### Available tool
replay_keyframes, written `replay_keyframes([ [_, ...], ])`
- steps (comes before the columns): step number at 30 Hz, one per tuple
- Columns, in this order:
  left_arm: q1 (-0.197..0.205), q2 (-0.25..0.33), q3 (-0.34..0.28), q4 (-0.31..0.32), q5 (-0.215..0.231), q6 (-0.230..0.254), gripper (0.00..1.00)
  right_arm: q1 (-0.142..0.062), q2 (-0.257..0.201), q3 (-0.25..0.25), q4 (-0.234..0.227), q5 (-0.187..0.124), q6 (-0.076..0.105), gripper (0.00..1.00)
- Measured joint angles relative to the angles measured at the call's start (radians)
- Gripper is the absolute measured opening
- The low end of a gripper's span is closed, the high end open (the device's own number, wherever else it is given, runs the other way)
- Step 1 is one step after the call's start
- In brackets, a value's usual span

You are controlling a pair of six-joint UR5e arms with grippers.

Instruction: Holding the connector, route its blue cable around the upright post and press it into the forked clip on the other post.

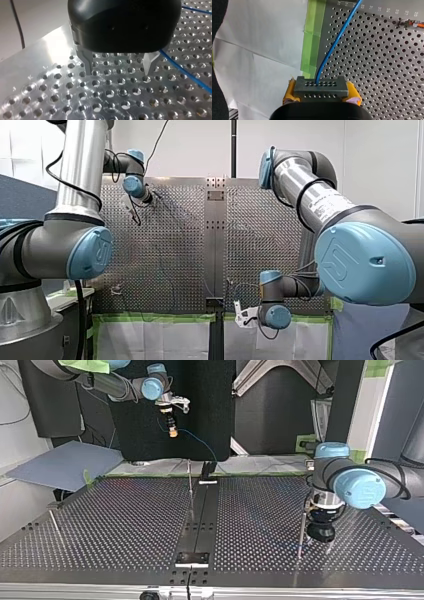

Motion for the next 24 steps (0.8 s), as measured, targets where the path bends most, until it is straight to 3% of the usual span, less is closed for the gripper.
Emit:
replay_keyframes([
  [9, 0.016, 0.000, -0.033, -0.004, 0.018, -0.044, 0.98, 0.002, 0.000, -0.001, 0.004, 0.000, -0.003, 0.00],
  [24, 0.029, 0.001, -0.059, 0.027, 0.137, -0.155, 0.98, 0.002, 0.000, -0.001, 0.006, 0.001, -0.004, 0.00],
])
